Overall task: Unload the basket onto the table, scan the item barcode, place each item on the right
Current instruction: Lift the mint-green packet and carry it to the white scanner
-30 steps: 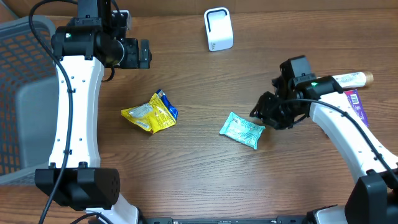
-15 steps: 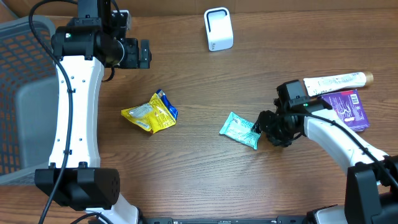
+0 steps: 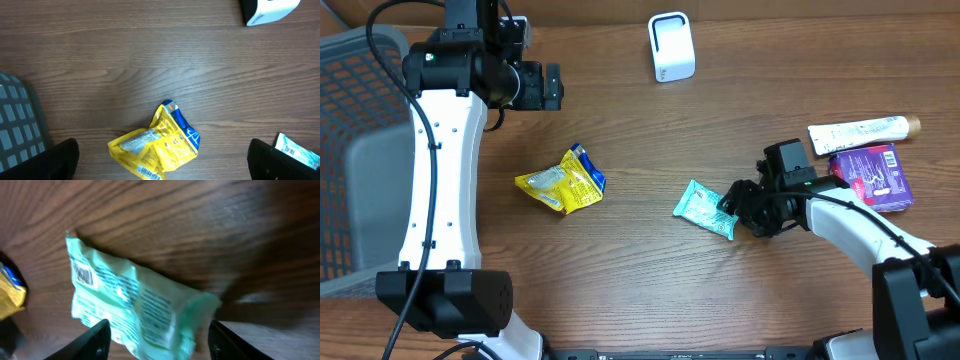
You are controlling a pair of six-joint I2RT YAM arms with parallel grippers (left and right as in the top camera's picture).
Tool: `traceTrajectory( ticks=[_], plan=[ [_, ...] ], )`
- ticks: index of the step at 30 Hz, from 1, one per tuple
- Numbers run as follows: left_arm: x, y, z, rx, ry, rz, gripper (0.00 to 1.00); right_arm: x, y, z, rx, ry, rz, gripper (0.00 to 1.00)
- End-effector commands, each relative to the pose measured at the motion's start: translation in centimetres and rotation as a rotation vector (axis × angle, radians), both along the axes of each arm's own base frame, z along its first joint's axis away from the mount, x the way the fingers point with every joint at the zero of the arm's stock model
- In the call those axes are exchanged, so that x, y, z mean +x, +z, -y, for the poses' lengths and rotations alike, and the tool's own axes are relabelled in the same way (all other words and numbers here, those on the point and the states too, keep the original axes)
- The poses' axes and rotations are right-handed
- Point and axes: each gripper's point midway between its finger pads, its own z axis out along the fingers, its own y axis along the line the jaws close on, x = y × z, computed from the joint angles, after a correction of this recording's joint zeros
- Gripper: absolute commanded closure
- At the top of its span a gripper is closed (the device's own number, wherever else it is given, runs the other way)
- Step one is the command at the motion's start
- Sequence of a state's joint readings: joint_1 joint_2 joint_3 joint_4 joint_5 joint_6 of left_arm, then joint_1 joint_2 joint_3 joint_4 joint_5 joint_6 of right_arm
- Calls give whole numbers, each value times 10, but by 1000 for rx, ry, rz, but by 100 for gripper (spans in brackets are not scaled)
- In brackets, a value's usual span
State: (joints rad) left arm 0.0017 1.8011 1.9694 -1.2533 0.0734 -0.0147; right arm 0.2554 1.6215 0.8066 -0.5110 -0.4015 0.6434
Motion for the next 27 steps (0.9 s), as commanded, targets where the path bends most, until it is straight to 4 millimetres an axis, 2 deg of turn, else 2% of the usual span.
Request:
traceTrajectory(
  ticks=[1, 8, 13, 18, 22, 25, 27],
  plan=[
    [1, -6, 0, 13, -21, -12, 1, -5, -10, -10, 18, -48, -64, 40],
    [1, -6, 0, 14, -21, -12, 1, -8, -27, -16, 39, -109, -149, 51],
    [1, -6, 0, 13, -21, -13, 1, -3, -28, -17, 45, -121, -135, 80],
    [1, -6, 0, 13, -21, -12, 0, 3, -25, -19, 61, -116, -106, 88],
    [1, -6, 0, 13, -21, -12, 0, 14, -6, -37, 174, 50, 10, 90],
    [1, -6, 0, 13, -21, -12, 0, 22, 25, -56, 284, 300, 187, 90],
    [1, -6, 0, 13, -21, -12, 0, 25, 43, -60, 300, 412, 271, 89]
  ],
)
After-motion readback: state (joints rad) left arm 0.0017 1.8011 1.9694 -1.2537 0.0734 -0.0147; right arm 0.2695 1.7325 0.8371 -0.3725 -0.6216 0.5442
